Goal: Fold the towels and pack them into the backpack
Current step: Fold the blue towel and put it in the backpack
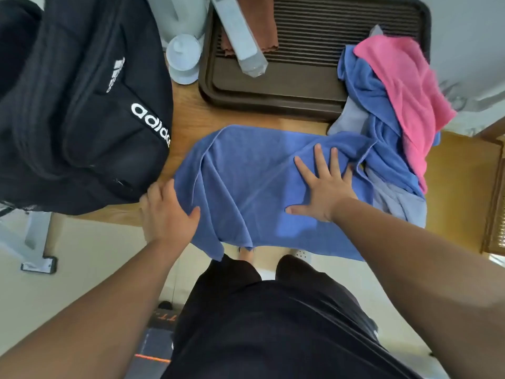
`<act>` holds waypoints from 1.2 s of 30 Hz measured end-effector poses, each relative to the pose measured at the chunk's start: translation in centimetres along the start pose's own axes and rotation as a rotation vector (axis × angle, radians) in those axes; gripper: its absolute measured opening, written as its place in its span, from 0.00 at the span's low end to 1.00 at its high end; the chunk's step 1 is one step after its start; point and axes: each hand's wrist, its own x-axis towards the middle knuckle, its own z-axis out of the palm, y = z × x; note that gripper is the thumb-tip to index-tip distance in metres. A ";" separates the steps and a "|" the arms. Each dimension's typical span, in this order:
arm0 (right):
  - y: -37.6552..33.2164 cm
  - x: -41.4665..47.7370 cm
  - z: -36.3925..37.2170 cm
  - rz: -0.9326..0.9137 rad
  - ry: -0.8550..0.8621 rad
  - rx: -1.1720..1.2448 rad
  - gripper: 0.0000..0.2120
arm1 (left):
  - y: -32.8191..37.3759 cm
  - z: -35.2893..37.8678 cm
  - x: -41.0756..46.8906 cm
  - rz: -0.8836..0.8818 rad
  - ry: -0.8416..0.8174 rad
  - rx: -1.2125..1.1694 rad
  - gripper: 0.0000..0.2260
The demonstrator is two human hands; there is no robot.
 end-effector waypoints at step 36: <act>-8.6 -3.0 -3.7 -0.240 -0.095 0.379 0.35 | 4.3 -2.8 2.9 -0.033 -0.216 -0.220 0.15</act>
